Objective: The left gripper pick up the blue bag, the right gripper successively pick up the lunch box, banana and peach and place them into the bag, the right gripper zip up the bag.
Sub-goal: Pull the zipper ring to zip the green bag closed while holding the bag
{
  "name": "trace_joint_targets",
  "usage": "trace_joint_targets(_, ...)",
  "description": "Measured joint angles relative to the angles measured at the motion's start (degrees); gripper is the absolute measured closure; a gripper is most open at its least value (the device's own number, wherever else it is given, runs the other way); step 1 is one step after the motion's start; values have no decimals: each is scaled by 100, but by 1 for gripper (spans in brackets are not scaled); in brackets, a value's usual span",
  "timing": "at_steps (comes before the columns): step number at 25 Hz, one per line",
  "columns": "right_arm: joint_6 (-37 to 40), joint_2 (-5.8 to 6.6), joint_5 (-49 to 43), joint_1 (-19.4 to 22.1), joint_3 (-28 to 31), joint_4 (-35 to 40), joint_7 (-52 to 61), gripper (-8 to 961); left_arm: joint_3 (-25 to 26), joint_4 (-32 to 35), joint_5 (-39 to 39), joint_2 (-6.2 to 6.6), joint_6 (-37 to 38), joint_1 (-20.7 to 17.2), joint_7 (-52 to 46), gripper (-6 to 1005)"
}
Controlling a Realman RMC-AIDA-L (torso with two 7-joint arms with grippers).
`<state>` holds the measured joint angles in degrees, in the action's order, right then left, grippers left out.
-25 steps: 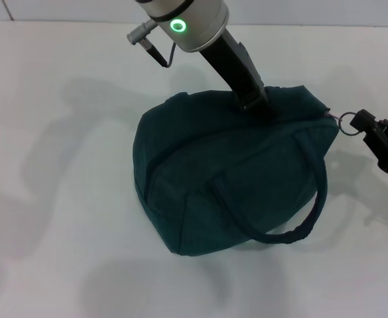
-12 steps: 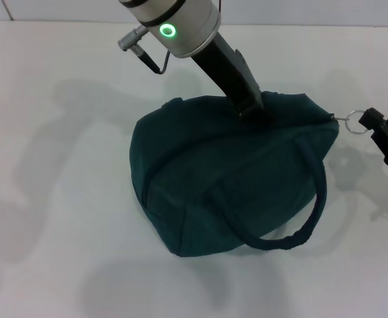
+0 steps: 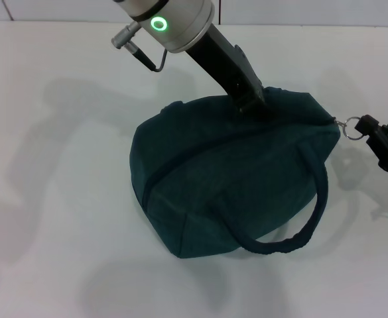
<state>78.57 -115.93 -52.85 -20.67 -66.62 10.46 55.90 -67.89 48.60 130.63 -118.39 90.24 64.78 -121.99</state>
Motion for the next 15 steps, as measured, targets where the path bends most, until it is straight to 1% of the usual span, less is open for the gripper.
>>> trace_joint_targets(6,-196,0,-7,-7,-13,0,0,936,38,0,-3,25,58,-9,8,881)
trace_joint_targets(15,-279,0,-8,31,-12,-15,0,936,39,0,-13,52,64,-19,8,882)
